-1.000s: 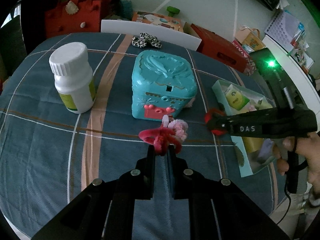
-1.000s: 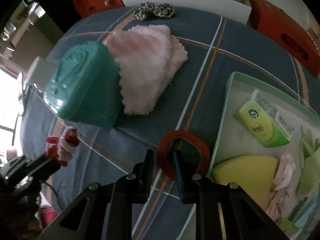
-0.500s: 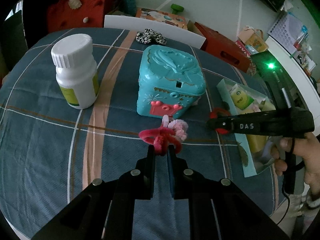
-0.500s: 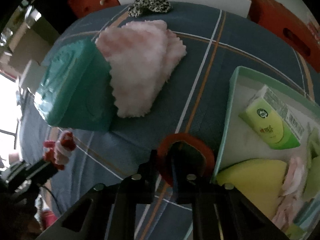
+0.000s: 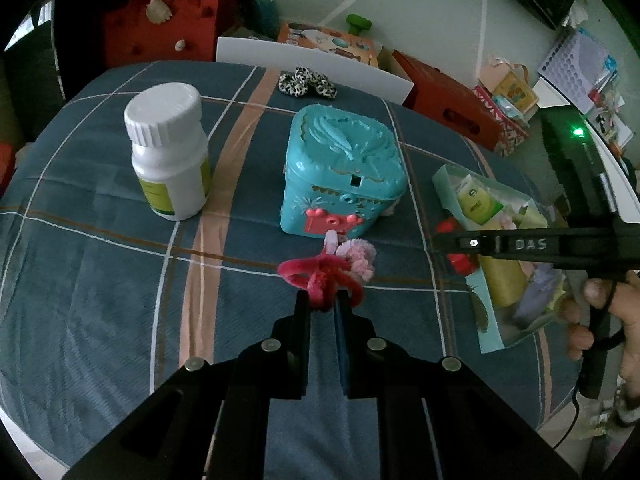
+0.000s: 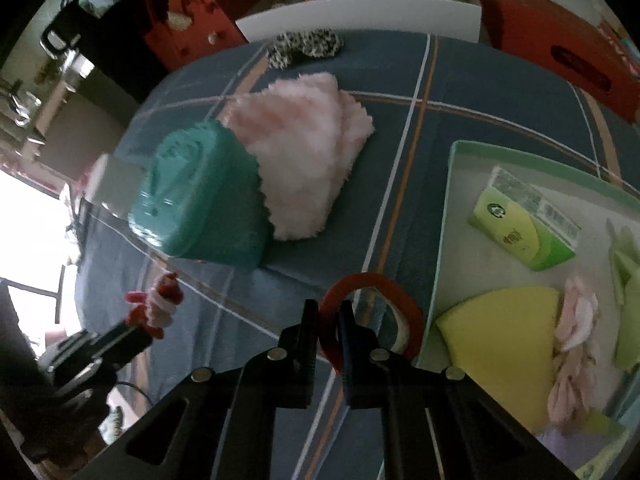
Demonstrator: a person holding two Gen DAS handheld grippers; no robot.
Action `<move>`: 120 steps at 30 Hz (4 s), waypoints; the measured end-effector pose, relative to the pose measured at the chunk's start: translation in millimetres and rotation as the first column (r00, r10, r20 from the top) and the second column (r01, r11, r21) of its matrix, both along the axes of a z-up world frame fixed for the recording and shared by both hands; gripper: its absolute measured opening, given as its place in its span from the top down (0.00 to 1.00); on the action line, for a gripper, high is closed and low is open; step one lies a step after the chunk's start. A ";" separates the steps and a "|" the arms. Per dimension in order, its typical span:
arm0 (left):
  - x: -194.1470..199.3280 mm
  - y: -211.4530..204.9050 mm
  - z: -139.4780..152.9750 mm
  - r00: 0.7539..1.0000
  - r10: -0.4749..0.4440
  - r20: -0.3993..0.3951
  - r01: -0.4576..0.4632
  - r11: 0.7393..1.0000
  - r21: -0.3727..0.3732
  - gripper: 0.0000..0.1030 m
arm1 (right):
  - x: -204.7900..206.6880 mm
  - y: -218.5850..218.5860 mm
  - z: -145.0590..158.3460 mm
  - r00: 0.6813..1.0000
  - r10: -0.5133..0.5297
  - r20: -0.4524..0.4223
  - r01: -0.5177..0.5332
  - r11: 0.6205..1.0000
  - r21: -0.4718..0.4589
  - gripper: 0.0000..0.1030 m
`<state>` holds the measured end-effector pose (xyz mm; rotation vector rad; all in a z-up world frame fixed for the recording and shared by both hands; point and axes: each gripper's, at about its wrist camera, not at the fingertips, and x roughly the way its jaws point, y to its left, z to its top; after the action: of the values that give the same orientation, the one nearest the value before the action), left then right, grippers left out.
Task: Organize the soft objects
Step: 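Lift the red-pink toy and red ring and carry both toward the tray, then lower both items into the tray and open both tools, then move both tools back toward the pink cloth and leopard scrunchie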
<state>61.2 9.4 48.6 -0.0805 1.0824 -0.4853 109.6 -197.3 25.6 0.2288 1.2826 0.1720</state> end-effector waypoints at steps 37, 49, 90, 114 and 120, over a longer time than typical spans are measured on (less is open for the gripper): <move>-13.1 -216.8 68.1 0.944 -0.318 0.085 0.314 0.948 0.056 0.89 | -97.4 -191.8 82.8 0.949 -0.301 0.098 0.310 0.945 -0.101 0.90; -14.1 -267.5 40.2 0.928 -0.369 0.048 0.365 0.928 0.076 0.89 | -96.3 -212.2 51.0 0.946 -0.319 0.055 0.322 0.942 -0.094 0.90; 12.5 -130.8 55.6 0.994 -0.113 0.007 0.111 0.986 0.122 0.05 | -93.1 -133.6 96.5 0.958 -0.267 0.103 0.285 0.917 -0.280 0.00; 27.1 -49.9 66.4 0.998 -0.050 0.034 0.045 0.989 0.138 0.05 | -78.9 -37.6 104.5 0.984 -0.098 0.146 0.137 0.947 -0.290 0.00; 39.4 -40.3 69.9 0.998 -0.043 0.045 0.036 0.988 0.148 0.05 | -64.8 -24.0 101.6 0.986 -0.086 0.146 0.125 0.951 -0.282 0.00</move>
<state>100.6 -30.9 118.5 0.0827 1.0709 -0.4390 44.8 -221.3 127.2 0.0327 1.1445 -0.0927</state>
